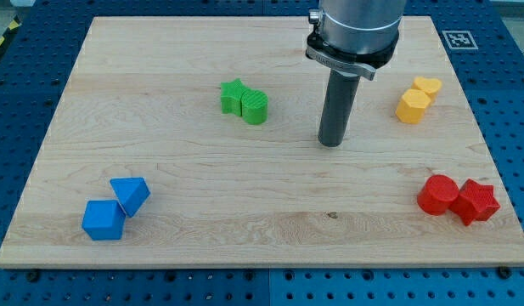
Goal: Push the green blocks to the top center
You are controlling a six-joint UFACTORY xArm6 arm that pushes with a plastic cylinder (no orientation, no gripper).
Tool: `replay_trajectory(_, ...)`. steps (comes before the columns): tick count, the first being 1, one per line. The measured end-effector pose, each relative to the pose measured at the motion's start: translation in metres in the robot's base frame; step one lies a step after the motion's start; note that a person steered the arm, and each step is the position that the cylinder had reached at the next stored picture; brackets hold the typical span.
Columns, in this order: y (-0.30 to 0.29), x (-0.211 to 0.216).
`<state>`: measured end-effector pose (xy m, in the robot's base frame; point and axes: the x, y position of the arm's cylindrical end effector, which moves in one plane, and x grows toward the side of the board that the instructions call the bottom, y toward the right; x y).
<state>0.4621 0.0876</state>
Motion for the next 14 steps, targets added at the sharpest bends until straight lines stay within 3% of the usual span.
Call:
replay_trajectory(4,-0.09,-0.013)
replay_trajectory(5,-0.145,-0.023)
replay_trajectory(6,-0.162,-0.045)
replay_trajectory(8,-0.1,-0.063)
replay_trajectory(11,-0.16,-0.102)
replay_trajectory(14,-0.102,-0.137)
